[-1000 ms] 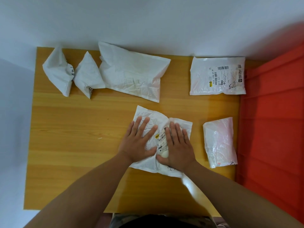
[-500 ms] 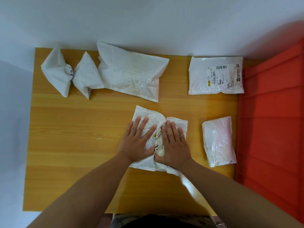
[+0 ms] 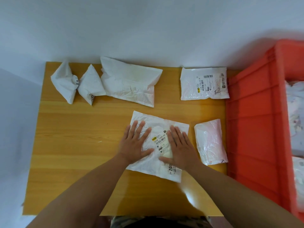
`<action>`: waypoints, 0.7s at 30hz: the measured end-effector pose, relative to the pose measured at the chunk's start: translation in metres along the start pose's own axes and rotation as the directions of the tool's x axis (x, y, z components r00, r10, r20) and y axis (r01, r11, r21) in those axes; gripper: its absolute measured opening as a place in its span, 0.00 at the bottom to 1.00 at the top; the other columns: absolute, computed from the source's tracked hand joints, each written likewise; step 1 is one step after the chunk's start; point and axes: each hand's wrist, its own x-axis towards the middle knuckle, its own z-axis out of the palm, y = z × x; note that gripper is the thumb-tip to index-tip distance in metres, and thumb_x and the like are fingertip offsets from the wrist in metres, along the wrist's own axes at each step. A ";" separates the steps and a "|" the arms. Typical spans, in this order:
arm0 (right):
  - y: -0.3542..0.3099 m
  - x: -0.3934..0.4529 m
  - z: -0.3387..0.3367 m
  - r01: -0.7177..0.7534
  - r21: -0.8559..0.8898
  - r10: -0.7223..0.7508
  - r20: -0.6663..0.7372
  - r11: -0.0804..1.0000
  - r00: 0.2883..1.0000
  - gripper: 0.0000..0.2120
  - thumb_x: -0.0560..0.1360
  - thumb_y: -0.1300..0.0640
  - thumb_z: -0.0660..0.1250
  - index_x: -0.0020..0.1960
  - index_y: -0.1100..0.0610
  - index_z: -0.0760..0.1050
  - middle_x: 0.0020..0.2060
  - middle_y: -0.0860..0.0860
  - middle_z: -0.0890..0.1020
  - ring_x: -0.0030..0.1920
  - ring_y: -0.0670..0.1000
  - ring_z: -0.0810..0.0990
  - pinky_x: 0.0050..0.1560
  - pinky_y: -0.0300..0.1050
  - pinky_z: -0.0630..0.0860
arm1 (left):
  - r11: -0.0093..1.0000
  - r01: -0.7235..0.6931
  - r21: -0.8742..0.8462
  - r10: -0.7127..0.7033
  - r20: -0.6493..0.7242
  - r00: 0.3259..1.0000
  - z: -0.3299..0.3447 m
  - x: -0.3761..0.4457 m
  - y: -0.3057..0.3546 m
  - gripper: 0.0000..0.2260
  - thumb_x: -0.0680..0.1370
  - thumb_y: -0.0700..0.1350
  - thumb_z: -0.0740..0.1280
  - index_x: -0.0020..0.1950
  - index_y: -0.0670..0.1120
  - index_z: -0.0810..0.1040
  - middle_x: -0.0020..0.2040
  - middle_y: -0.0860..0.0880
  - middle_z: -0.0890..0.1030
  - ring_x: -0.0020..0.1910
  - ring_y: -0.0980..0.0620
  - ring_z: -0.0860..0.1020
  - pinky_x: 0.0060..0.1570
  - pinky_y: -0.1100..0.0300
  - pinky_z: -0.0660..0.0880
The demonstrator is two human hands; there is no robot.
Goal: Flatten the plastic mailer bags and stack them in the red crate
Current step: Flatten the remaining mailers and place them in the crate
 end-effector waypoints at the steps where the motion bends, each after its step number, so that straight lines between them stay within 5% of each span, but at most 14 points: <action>1: 0.002 -0.002 -0.002 0.012 -0.003 -0.012 -0.002 1.000 1.000 0.54 0.72 0.22 0.53 0.79 0.65 0.56 0.79 0.61 0.53 0.80 0.60 0.52 0.76 0.59 0.54 | 1.000 0.016 -0.009 -0.016 0.000 1.000 -0.002 -0.002 0.002 0.40 0.76 0.74 0.49 0.80 0.50 0.54 0.80 0.41 0.54 0.79 0.39 0.49 0.74 0.39 0.51; 5: 0.004 -0.008 -0.005 0.091 -0.013 -0.091 0.003 0.996 0.996 0.59 0.67 0.19 0.53 0.80 0.62 0.51 0.80 0.61 0.50 0.80 0.62 0.49 0.76 0.61 0.51 | 0.999 -0.042 -0.033 0.040 -0.050 0.998 -0.006 -0.011 0.004 0.47 0.71 0.77 0.55 0.81 0.49 0.52 0.80 0.40 0.54 0.79 0.37 0.51 0.75 0.39 0.50; 18: 0.005 -0.006 0.016 0.142 -0.020 -0.142 0.011 0.990 0.990 0.61 0.66 0.17 0.50 0.80 0.63 0.49 0.80 0.61 0.49 0.80 0.62 0.47 0.76 0.62 0.49 | 1.000 -0.025 0.005 0.024 0.063 0.998 0.010 -0.020 0.002 0.49 0.69 0.80 0.49 0.81 0.51 0.48 0.81 0.44 0.46 0.80 0.41 0.43 0.75 0.39 0.47; 21: 0.006 -0.005 0.006 0.124 0.001 -0.124 -0.019 0.992 0.992 0.55 0.70 0.20 0.49 0.80 0.61 0.51 0.80 0.60 0.51 0.80 0.60 0.46 0.76 0.59 0.48 | 0.984 0.095 -0.153 -0.092 0.028 0.995 -0.002 -0.016 0.006 0.45 0.72 0.78 0.50 0.80 0.51 0.50 0.81 0.45 0.51 0.80 0.45 0.45 0.77 0.44 0.46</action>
